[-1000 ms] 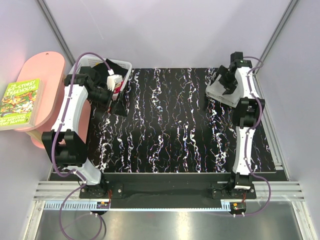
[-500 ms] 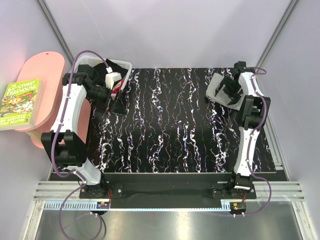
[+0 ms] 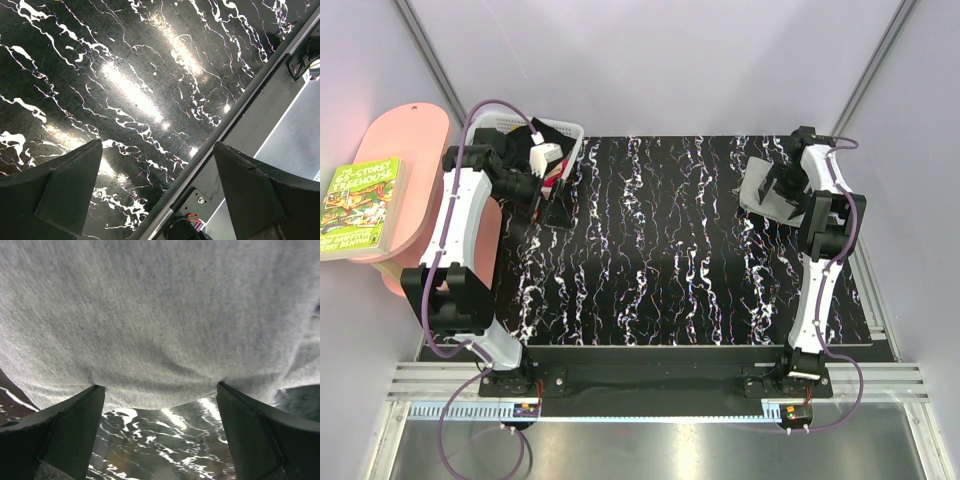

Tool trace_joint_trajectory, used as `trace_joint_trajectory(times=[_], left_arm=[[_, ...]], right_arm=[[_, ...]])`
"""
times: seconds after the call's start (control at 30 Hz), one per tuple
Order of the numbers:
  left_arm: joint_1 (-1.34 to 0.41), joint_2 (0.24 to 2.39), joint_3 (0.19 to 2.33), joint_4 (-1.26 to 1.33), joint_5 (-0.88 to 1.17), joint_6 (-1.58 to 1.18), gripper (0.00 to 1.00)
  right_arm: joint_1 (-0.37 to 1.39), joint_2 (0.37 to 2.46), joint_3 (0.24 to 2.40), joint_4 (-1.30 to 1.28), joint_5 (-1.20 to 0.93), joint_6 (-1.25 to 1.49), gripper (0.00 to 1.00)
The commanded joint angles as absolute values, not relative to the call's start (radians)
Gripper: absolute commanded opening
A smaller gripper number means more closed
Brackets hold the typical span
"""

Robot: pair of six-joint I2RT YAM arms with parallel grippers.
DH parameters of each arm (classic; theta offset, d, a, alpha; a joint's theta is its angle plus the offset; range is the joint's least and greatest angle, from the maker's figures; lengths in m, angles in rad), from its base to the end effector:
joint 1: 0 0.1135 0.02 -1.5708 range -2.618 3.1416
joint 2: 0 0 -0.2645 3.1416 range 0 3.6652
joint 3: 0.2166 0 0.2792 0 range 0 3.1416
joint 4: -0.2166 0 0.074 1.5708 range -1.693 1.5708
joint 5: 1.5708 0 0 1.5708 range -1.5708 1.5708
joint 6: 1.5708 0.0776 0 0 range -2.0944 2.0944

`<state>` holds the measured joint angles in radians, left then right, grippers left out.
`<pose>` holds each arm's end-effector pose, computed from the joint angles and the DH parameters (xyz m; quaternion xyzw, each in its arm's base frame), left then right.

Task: Fold and stack the t-shirts
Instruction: Put the neatly folded tshirt into the corner of the board with the right arm

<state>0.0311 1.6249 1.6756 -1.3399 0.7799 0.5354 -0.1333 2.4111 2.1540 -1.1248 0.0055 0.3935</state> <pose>0.3410 -0.0440 0.3273 0.2801 0.8735 -0.3251 0.2298 0.5197 -0.0701 0.1298 0.2595 0.9611 0.0095 0.0939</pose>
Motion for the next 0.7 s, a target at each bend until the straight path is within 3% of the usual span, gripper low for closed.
trace_joint_trajectory(times=[0.0, 0.67], left_arm=[[0.035, 1.595, 1.687, -1.339, 0.827, 0.557, 0.99], [0.035, 1.577, 1.697, -1.345, 0.807, 0.551, 0.99]], right_arm=[[-0.138, 2.413, 2.223, -1.2, 0.121, 0.321, 1.0], [-0.032, 2.611, 2.35, -1.239, 0.219, 0.213, 1.0]])
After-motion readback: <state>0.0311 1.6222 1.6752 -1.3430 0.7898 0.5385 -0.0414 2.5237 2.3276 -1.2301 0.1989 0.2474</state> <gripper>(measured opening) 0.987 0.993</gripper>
